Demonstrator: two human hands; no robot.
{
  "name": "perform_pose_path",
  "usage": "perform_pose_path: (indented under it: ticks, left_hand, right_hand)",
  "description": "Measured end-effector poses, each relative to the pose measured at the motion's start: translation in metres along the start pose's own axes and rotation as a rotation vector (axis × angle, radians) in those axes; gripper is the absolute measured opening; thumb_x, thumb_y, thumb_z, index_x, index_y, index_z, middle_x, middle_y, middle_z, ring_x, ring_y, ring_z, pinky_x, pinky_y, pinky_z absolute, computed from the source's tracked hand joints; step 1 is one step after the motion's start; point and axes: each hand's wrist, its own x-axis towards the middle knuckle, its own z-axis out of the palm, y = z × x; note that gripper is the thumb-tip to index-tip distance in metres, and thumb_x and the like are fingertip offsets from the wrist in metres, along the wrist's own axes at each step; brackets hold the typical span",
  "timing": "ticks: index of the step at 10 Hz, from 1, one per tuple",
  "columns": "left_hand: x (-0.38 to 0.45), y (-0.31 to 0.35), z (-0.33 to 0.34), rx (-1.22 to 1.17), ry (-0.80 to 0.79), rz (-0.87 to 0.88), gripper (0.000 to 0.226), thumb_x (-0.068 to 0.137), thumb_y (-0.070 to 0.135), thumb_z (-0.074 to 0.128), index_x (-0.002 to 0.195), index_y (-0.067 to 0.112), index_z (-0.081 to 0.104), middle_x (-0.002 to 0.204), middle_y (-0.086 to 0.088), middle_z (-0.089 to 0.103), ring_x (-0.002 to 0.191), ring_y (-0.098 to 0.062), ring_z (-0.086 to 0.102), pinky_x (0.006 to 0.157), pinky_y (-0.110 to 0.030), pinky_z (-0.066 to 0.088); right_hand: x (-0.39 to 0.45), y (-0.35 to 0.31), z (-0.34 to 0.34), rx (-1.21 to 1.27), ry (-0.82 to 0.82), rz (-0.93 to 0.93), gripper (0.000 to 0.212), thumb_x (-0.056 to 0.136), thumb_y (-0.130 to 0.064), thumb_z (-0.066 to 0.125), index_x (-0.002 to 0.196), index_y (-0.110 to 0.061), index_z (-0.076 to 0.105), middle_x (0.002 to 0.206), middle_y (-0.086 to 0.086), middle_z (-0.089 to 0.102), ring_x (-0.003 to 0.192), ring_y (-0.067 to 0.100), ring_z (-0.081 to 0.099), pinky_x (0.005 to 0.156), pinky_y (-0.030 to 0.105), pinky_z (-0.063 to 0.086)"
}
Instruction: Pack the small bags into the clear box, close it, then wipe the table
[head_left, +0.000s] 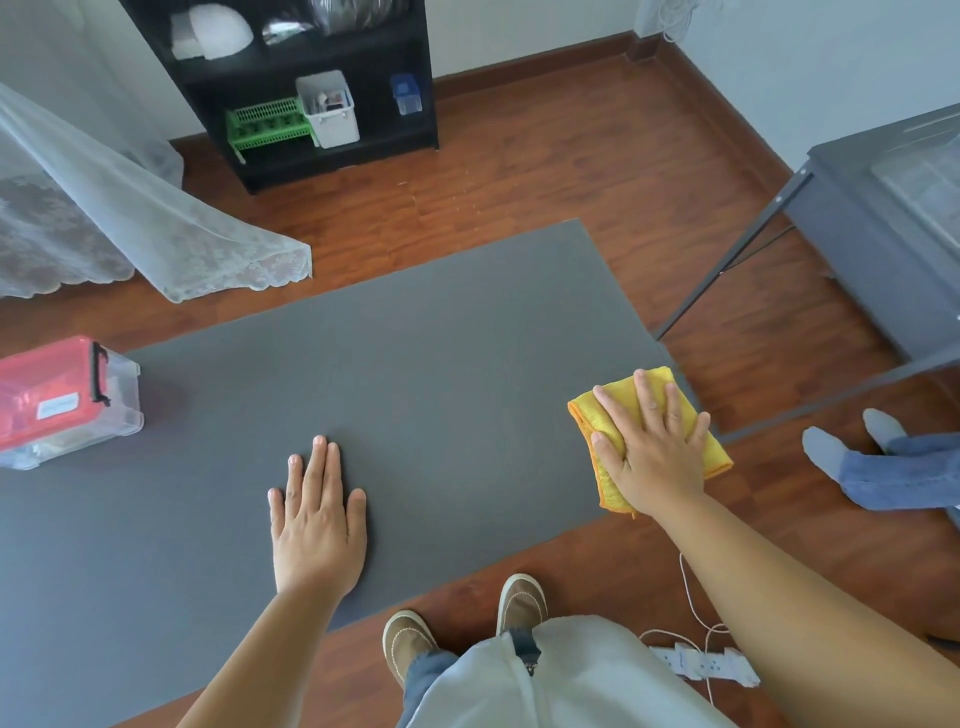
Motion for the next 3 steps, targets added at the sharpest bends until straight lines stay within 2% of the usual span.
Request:
perform_pose_path:
  ticks: [1, 2, 3]
  left_hand:
    - [0.000, 0.000, 0.000, 0.013, -0.009, 0.000, 0.061, 0.098, 0.041, 0.021, 0.153, 0.021, 0.006, 0.161, 0.008, 0.003, 0.147, -0.020, -0.002, 0.118, -0.045, 0.007]
    - [-0.001, 0.000, -0.003, 0.008, 0.003, 0.006, 0.061, 0.098, 0.043, 0.018, 0.153, 0.021, 0.005, 0.161, 0.008, 0.002, 0.147, -0.019, -0.002, 0.118, -0.045, 0.007]
    - [-0.001, 0.001, -0.001, 0.010, 0.015, 0.010, 0.061, 0.098, 0.042, 0.019, 0.153, 0.022, 0.003, 0.161, 0.009, 0.000, 0.147, -0.019, -0.004, 0.118, -0.044, 0.006]
  right_hand:
    - [0.000, 0.001, -0.003, 0.015, -0.020, -0.003, 0.060, 0.089, -0.070, 0.007, 0.145, -0.055, -0.009, 0.163, -0.002, -0.007, 0.148, 0.034, -0.006, 0.109, 0.070, 0.009]
    - [-0.010, -0.019, -0.024, 0.185, 0.092, -0.061, 0.068, 0.094, -0.061, 0.022, 0.153, -0.033, 0.005, 0.163, 0.008, 0.004, 0.148, 0.034, 0.001, 0.112, 0.067, 0.009]
    - [-0.018, -0.050, -0.065, 0.630, 0.381, -0.221, 0.060, 0.094, -0.042, 0.040, 0.148, -0.016, 0.031, 0.156, 0.010, 0.028, 0.144, 0.030, 0.022, 0.116, 0.049, 0.019]
